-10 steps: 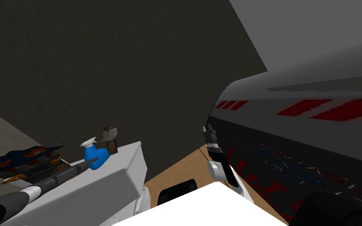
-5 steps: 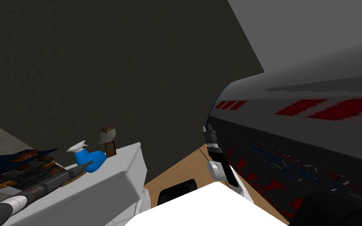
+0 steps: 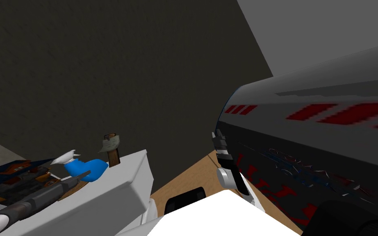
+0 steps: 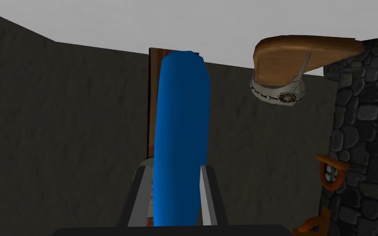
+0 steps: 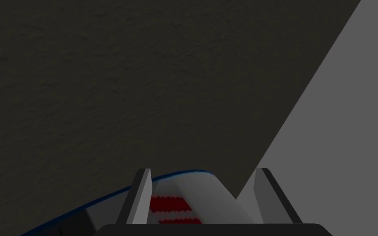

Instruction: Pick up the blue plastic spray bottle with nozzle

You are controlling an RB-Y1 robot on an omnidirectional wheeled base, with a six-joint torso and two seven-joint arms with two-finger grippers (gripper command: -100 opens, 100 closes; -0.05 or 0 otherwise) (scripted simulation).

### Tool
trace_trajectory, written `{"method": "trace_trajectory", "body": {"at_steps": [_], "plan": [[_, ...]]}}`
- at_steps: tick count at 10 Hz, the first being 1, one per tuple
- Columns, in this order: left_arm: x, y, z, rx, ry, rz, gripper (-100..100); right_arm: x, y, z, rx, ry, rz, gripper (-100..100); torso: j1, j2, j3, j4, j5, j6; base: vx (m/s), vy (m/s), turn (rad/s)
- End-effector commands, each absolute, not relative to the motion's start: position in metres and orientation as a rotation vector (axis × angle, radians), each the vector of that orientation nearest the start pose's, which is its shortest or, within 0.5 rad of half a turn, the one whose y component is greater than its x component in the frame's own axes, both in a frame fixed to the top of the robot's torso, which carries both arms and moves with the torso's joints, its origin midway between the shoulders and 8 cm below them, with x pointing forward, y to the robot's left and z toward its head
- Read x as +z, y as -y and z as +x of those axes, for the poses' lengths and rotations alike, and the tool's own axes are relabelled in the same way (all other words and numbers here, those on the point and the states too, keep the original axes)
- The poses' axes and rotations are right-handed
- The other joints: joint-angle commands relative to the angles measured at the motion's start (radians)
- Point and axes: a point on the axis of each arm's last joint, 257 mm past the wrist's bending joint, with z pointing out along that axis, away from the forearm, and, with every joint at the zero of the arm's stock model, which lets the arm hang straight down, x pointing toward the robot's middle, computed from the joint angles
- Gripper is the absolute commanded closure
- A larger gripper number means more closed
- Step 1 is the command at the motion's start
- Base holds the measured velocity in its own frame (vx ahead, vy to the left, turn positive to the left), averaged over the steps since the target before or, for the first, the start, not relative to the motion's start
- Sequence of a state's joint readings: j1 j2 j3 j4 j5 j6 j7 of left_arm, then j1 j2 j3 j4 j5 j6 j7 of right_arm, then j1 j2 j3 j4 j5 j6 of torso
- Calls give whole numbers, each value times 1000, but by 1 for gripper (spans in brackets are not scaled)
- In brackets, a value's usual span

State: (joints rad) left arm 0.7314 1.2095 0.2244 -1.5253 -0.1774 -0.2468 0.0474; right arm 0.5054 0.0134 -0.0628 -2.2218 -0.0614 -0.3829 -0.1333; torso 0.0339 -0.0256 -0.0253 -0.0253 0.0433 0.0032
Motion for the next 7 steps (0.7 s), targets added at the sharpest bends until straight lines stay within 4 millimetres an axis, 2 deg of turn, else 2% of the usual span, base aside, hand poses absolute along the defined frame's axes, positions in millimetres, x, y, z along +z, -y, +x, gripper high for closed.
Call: {"method": "trace_trajectory", "body": {"at_steps": [1,2,3,4,6,7], "plan": [[-213,-618,325,-30,-1988,-316,100,-27,317,365,1351,-627,903,0,0,0,0,0,0,0,15,29,-4],[-217,-619,319,-25,-2001,-322,100,-27,317,365,1351,-627,903,0,-1,0,0,0,0,0,5,6,5],[-208,-623,316,14,-1986,-328,100,-27,317,365,1351,-627,903,0,-3,1,1,0,0,0,20,34,-56],[-201,-619,314,12,-1983,-314,100,-27,317,365,1351,-627,903,0,-2,1,1,0,-1,1,26,47,-46],[-201,-619,310,13,-1987,-315,100,-27,317,365,1351,-627,903,0,-3,1,0,0,-1,1,9,12,5],[-201,-619,310,14,-1987,-315,0,-27,317,365,1351,-627,903,0,-4,1,1,0,-1,1,0,0,0]]}}
